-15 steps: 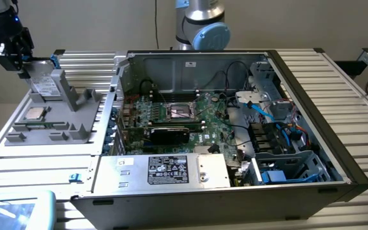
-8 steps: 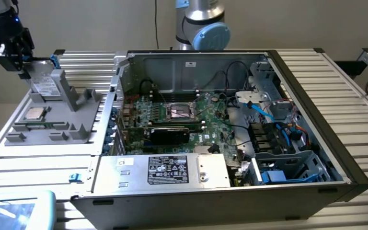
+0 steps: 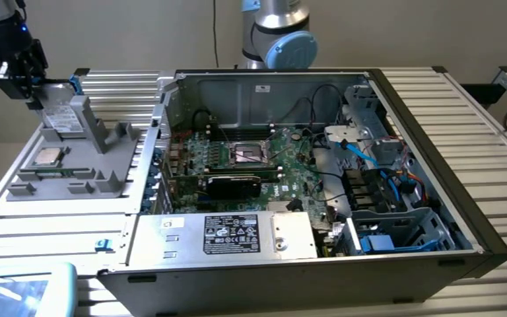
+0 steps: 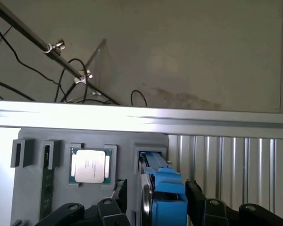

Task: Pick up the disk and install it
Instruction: 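Pick up the disk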

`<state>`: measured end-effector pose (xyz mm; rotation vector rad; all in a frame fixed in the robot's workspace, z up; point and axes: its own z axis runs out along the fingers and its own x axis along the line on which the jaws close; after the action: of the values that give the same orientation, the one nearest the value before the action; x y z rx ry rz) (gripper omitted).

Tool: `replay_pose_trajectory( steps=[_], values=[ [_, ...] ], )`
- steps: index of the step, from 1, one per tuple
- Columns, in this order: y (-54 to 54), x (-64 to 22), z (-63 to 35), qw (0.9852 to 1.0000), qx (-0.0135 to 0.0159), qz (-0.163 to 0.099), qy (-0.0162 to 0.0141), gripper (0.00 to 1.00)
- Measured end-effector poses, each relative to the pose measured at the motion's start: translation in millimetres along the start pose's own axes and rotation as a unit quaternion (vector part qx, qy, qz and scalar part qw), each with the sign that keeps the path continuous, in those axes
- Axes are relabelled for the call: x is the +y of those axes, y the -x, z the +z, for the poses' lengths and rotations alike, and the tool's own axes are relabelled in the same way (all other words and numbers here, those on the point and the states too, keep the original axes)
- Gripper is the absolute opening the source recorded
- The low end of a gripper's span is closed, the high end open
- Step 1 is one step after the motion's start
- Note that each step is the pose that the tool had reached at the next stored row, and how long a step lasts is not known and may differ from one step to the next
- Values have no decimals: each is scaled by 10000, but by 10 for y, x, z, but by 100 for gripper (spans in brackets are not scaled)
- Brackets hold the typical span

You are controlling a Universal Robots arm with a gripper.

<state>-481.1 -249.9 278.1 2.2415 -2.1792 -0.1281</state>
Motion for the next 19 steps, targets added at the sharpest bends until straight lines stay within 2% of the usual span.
replay_pose_trajectory(
  steps=[9, 19],
  values=[
    [0, 2, 13, 10000, -74, -5, -2, 61],
    [-1, 3, 13, 10000, -79, -6, -3, 61]
  ],
)
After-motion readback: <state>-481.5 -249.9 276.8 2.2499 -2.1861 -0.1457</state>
